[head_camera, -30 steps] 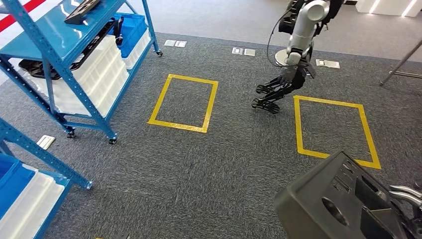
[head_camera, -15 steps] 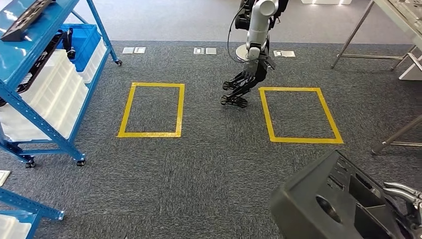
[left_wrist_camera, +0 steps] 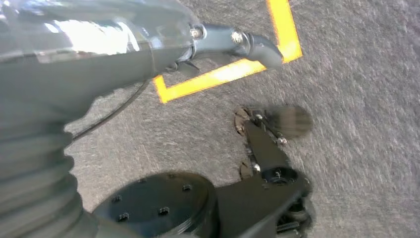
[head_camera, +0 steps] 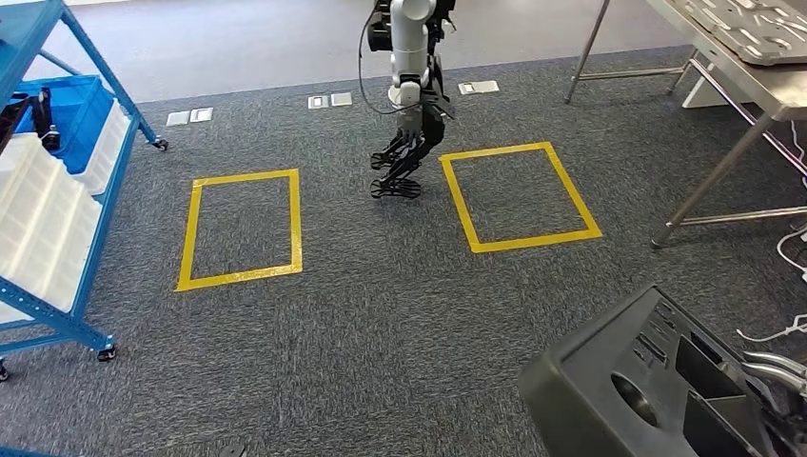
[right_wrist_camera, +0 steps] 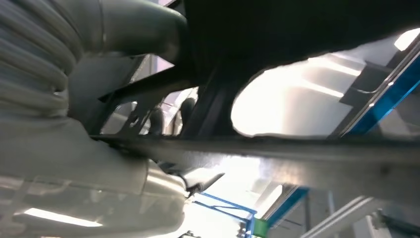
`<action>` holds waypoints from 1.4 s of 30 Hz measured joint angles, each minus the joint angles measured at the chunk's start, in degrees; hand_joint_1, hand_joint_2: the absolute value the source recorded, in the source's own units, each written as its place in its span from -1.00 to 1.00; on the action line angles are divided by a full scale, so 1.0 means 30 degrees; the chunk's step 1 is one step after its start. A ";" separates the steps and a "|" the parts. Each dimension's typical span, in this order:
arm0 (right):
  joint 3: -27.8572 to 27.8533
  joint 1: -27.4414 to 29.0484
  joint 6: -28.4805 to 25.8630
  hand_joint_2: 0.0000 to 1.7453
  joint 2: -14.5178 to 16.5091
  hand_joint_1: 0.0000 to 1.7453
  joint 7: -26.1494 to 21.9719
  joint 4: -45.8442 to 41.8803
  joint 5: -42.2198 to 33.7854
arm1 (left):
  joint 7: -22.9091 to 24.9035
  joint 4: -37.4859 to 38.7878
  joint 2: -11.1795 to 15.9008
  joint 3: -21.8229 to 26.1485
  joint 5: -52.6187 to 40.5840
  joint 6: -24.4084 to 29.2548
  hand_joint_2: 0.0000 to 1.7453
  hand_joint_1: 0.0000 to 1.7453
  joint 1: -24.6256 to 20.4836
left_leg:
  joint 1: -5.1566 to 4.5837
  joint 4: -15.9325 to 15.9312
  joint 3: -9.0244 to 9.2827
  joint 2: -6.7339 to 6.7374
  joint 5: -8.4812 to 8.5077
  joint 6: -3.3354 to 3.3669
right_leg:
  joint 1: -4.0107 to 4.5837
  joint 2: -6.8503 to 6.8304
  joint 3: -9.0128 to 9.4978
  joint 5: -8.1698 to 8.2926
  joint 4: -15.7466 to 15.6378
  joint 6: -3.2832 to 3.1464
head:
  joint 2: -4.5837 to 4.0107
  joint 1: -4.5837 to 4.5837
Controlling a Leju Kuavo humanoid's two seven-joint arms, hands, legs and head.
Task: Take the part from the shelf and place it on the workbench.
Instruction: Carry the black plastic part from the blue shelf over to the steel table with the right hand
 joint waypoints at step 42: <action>0.0055 -0.0427 0.0229 1.00 0.0011 0.26 0.0246 0.0111 0.0433 | 0.0065 0.0002 -0.0067 0.0073 -0.0024 0.0009 1.00 -1.00 0.0080 | -0.0470 0.0248 -0.1145 -0.2840 0.1052 0.0615 | -0.0078 0.2072 0.0465 -0.0422 0.0070 -0.0226 | 0.0000 -0.0709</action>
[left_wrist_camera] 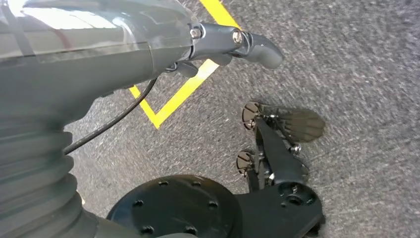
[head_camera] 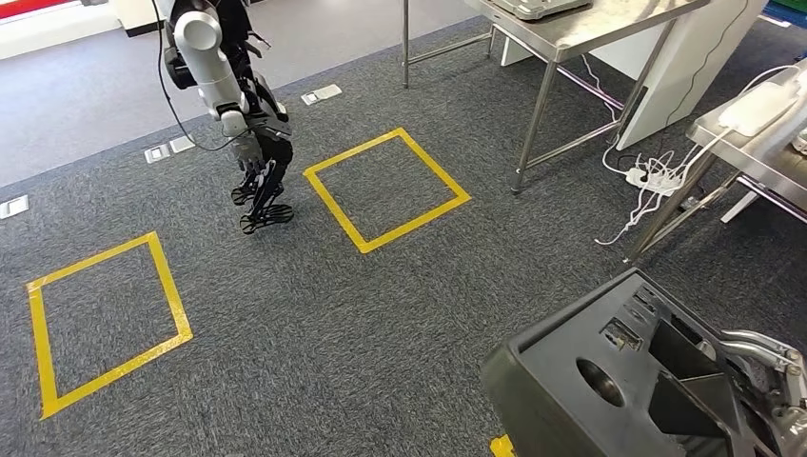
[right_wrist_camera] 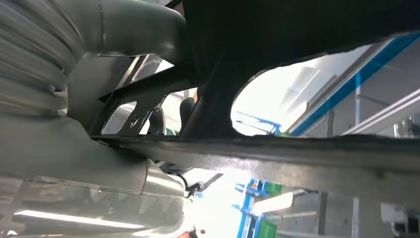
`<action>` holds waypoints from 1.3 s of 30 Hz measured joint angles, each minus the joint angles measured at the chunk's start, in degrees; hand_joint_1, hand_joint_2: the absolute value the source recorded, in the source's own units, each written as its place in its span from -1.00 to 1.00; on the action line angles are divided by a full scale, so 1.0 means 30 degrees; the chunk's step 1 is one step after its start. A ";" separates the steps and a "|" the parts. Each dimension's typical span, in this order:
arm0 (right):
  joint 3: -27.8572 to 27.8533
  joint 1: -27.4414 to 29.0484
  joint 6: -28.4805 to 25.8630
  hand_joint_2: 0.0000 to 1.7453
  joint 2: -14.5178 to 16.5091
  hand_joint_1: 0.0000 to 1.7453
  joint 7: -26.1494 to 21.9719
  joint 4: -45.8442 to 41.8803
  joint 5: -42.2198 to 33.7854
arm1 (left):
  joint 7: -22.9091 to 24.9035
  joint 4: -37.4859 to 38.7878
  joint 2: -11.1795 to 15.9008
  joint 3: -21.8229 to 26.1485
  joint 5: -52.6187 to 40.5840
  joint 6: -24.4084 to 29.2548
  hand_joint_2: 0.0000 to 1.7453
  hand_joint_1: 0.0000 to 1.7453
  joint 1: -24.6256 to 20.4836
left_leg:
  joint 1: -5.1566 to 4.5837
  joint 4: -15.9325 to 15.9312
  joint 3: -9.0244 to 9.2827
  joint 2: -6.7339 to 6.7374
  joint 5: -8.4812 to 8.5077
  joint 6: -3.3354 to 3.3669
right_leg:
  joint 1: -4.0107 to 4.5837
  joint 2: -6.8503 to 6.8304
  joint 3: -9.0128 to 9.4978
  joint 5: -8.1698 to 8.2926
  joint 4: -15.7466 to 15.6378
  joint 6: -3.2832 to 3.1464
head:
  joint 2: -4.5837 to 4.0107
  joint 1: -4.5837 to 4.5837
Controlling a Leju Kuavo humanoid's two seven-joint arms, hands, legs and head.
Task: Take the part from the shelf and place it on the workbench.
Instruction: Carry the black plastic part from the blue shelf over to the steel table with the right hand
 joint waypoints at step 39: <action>0.0095 -0.0450 0.0016 1.00 0.0038 0.26 0.0158 0.0142 0.0122 | 0.0299 -0.0025 -0.0047 0.0102 -0.0045 0.0164 1.00 -1.00 -0.0073 | 0.0393 -0.0961 0.0510 0.0967 0.0118 0.0167 | -0.0338 -0.0925 -0.2404 -0.1913 0.3899 0.0959 | 0.0000 0.0567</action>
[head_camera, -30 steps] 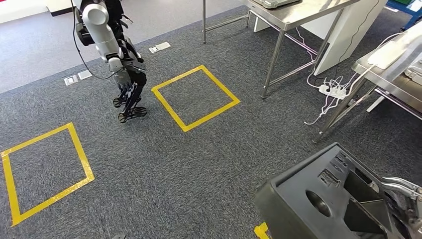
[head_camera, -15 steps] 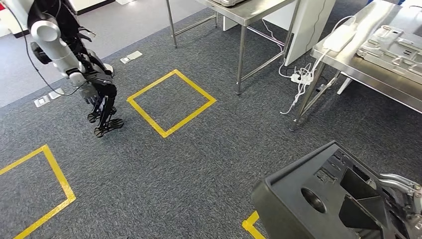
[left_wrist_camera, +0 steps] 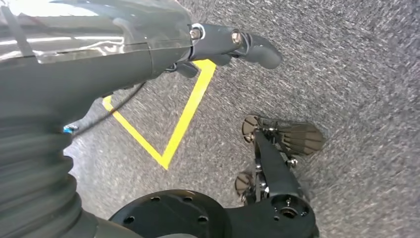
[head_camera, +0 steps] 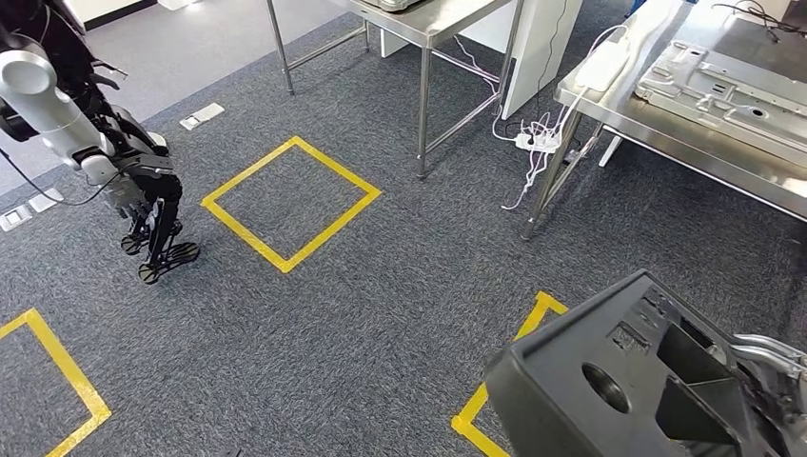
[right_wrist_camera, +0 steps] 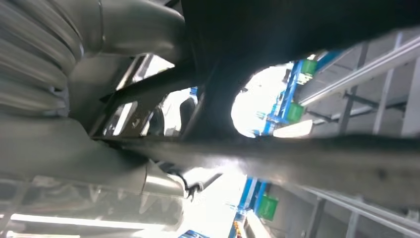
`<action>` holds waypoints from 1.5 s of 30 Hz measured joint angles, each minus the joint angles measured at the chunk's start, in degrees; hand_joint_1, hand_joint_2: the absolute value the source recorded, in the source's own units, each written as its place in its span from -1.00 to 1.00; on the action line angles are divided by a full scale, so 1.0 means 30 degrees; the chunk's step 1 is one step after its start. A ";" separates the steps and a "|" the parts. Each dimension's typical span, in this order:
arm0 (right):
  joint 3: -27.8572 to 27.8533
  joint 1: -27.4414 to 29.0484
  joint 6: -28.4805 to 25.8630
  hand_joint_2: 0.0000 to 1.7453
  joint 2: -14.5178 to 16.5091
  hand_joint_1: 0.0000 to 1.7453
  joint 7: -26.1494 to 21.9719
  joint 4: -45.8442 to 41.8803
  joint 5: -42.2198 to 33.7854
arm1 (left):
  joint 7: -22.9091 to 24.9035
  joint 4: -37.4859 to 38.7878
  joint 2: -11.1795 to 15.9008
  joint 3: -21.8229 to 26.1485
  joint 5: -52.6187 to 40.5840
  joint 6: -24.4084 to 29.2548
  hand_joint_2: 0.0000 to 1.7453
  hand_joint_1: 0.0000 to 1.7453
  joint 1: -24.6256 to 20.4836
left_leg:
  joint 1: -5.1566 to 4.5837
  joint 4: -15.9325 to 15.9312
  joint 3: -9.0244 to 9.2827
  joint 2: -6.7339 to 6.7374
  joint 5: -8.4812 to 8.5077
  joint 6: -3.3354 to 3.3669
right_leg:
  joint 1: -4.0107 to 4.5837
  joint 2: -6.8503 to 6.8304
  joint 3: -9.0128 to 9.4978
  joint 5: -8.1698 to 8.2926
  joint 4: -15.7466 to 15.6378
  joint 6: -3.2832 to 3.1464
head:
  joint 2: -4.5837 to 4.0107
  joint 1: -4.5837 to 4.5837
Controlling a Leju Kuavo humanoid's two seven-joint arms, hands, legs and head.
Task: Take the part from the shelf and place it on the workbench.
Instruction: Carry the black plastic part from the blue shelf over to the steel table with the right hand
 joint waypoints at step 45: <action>-0.0100 -0.0283 0.0153 1.00 0.0009 0.26 -0.0002 0.0208 0.0031 | -0.0137 -0.0016 0.0020 0.0242 0.0018 0.0040 1.00 -1.00 -0.0099 | 0.0066 0.3225 -0.0686 0.0426 -0.2577 -0.0735 | -0.0099 -0.0592 0.1540 0.2350 -0.3674 -0.0524 | 0.0000 -0.0404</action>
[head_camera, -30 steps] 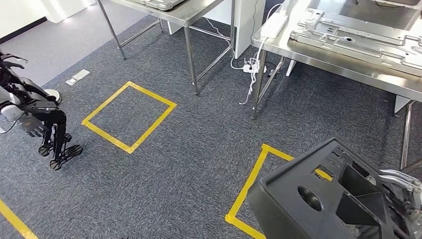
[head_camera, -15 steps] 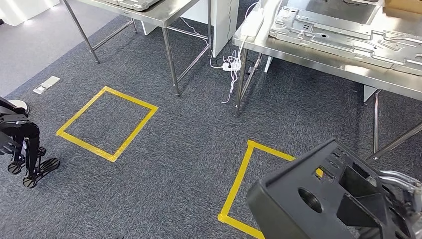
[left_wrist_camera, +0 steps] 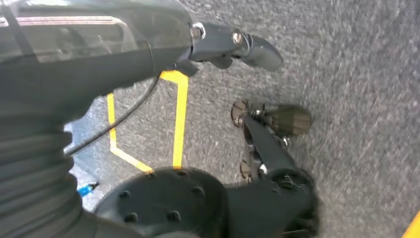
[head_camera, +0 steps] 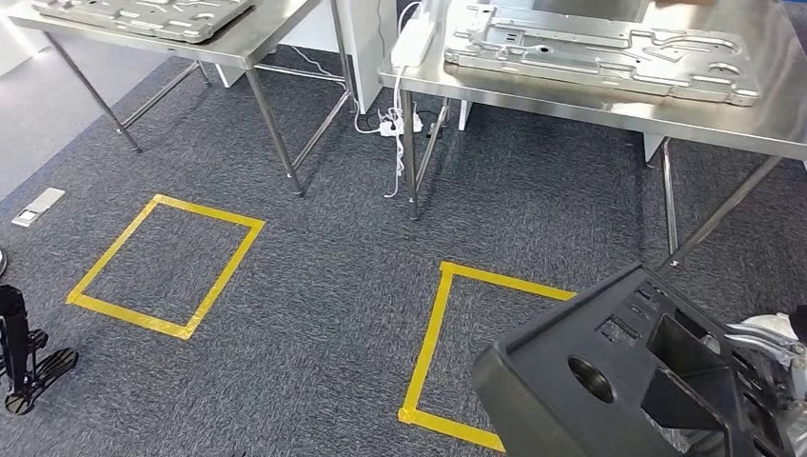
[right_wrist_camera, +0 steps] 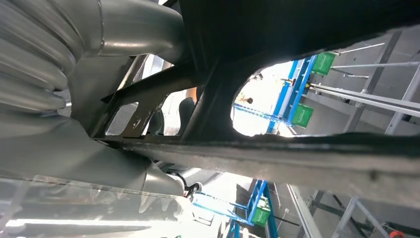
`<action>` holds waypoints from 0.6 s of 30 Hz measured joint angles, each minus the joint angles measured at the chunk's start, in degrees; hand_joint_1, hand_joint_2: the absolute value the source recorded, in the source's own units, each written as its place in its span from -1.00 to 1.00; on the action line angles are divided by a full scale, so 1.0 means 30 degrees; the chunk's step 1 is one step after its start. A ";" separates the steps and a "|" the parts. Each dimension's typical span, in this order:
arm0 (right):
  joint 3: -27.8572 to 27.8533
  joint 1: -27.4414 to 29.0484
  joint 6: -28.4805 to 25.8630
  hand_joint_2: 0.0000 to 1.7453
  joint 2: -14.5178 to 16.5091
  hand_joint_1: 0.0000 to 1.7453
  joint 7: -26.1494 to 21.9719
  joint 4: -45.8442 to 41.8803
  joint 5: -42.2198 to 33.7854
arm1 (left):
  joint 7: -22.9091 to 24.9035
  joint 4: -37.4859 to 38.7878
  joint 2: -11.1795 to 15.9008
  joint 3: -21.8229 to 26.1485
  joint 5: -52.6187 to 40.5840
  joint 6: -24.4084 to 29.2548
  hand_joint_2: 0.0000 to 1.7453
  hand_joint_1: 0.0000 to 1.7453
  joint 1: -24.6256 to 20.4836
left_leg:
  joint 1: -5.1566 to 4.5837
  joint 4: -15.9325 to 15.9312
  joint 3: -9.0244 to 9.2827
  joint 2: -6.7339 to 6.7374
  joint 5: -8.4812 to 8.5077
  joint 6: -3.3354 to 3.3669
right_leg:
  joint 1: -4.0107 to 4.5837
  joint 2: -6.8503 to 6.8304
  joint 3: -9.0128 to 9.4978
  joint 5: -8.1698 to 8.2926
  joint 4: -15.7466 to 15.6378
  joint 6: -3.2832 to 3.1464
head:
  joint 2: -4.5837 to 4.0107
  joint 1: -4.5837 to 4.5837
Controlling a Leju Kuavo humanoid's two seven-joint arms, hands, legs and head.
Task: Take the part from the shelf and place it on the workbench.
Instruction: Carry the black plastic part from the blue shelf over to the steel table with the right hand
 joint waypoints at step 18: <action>0.0038 -0.0091 0.0036 1.00 0.0007 0.26 0.0024 0.0002 0.0106 | -0.0051 0.0009 -0.0073 0.0040 0.0104 -0.0042 1.00 -1.00 0.0079 | -0.0102 -0.3209 0.0820 -0.0042 0.2320 0.0695 | 0.0074 0.0471 -0.2743 -0.2376 0.5180 0.0666 | 0.0000 0.0408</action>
